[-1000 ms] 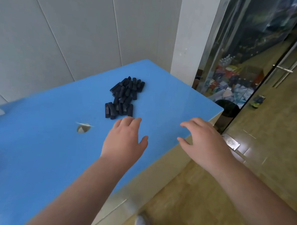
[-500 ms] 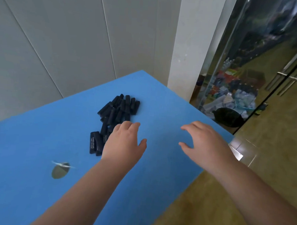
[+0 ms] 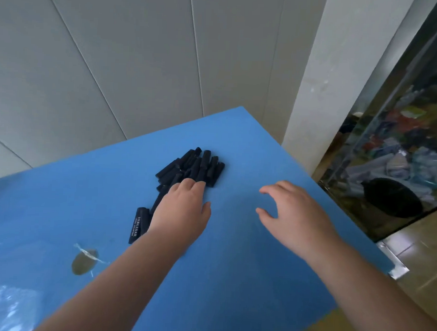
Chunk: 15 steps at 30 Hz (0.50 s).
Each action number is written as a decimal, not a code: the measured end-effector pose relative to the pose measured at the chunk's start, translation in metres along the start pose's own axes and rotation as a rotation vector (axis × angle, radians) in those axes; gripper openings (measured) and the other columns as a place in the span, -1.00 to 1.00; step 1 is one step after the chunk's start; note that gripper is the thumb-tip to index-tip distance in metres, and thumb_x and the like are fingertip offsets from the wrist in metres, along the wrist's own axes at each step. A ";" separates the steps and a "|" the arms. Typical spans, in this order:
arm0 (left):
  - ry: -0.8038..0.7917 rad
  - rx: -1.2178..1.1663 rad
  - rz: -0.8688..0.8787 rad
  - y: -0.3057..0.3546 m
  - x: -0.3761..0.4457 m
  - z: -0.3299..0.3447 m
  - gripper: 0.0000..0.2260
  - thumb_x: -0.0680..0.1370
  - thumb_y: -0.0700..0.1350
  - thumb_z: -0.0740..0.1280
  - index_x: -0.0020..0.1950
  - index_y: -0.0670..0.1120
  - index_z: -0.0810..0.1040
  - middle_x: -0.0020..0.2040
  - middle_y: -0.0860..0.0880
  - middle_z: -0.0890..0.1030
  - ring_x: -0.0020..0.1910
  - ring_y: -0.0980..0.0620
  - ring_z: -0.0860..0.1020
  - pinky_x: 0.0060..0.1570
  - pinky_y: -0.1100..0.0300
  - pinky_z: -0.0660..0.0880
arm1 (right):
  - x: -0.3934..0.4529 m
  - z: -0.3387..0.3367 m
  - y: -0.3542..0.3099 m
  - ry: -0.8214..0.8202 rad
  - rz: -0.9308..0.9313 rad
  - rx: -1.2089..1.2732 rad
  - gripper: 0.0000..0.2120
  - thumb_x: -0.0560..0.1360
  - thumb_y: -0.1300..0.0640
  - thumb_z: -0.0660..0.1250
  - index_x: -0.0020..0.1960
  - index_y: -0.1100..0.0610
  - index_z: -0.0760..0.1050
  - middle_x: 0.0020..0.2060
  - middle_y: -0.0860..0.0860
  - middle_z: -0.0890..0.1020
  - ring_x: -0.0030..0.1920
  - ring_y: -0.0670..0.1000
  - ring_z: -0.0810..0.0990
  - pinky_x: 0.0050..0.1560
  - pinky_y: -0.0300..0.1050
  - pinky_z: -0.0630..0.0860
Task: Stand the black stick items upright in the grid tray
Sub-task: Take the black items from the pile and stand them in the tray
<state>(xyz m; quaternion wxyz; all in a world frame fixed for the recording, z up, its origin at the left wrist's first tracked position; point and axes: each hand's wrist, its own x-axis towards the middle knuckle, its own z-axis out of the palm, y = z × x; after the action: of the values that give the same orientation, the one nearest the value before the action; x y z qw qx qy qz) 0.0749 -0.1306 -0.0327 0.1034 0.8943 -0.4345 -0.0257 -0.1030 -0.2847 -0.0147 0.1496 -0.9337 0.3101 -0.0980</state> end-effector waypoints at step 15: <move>0.022 0.211 -0.208 0.012 0.063 0.017 -0.87 0.56 -0.09 0.25 -0.13 -0.05 0.33 -0.04 -0.05 0.44 -0.08 -0.09 0.44 -0.19 0.08 0.32 | 0.038 0.029 0.036 -0.035 -0.086 0.215 -0.74 0.52 -0.03 0.38 0.18 0.01 0.60 0.06 -0.12 0.62 0.13 -0.02 0.59 0.10 -0.06 0.54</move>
<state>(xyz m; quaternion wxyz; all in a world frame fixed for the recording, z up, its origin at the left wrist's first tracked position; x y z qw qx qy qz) 0.1024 -0.1897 -0.0438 0.0101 0.9406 -0.3388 0.0193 -0.0849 -0.3289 -0.0504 0.2496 -0.9264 0.2548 -0.1209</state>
